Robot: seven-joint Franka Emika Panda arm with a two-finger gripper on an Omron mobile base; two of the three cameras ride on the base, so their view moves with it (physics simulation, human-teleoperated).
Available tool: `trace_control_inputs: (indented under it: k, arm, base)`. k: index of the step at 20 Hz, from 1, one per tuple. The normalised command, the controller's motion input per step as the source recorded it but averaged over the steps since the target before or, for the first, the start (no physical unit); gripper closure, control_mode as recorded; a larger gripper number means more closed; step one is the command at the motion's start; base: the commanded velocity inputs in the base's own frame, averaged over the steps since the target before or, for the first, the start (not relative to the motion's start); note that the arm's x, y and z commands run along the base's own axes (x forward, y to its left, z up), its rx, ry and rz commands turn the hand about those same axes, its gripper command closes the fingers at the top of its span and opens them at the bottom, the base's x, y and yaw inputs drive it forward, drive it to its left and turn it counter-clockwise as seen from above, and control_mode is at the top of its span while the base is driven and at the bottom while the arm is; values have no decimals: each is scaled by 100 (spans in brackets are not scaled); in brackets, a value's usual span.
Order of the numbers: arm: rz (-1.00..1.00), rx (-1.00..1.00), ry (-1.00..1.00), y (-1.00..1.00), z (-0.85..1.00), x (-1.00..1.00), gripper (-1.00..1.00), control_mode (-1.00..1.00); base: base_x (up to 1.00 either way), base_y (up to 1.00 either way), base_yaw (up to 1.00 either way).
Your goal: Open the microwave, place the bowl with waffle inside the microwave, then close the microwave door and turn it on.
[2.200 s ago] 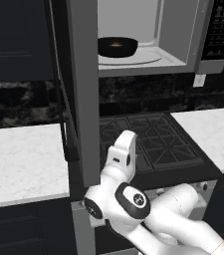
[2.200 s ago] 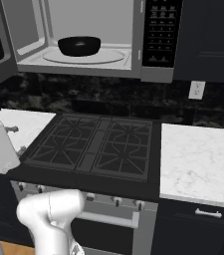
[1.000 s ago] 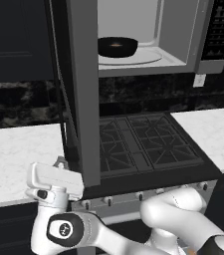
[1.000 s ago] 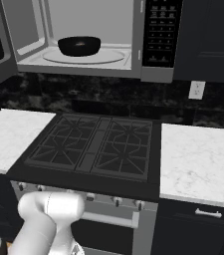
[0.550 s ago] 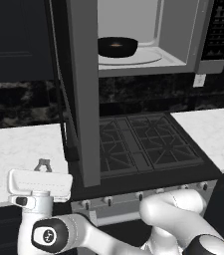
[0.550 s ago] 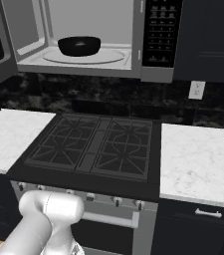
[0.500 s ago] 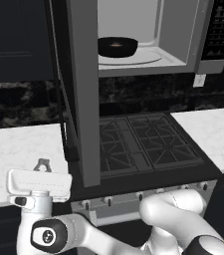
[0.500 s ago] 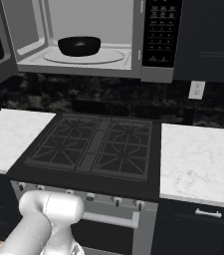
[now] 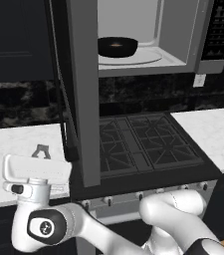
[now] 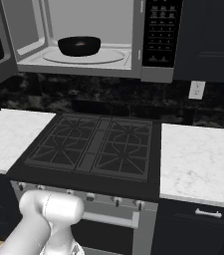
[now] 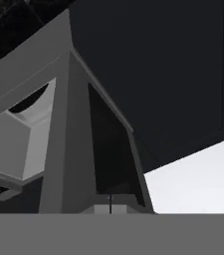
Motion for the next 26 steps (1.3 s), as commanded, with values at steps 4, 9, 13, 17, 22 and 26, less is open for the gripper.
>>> trace_control_inputs:
  k: [4,9,13,17,22,26]
  arm:
    - [0,13,-11,-46,67,-20,100,-100]
    - [0,20,-12,-68,70,-19,100,-100]
    - [0,27,-10,-89,77,-12,100,-100]
    - [0,32,-1,-100,81,-5,100,-100]
    - [0,36,7,-100,78,0,100,-100]
    - [0,33,31,-100,76,1,100,-100]
  base:
    - [0,0,0]
    - [0,0,0]
    - [0,0,0]
    - [0,0,0]
    - [0,0,0]
    - [0,0,0]
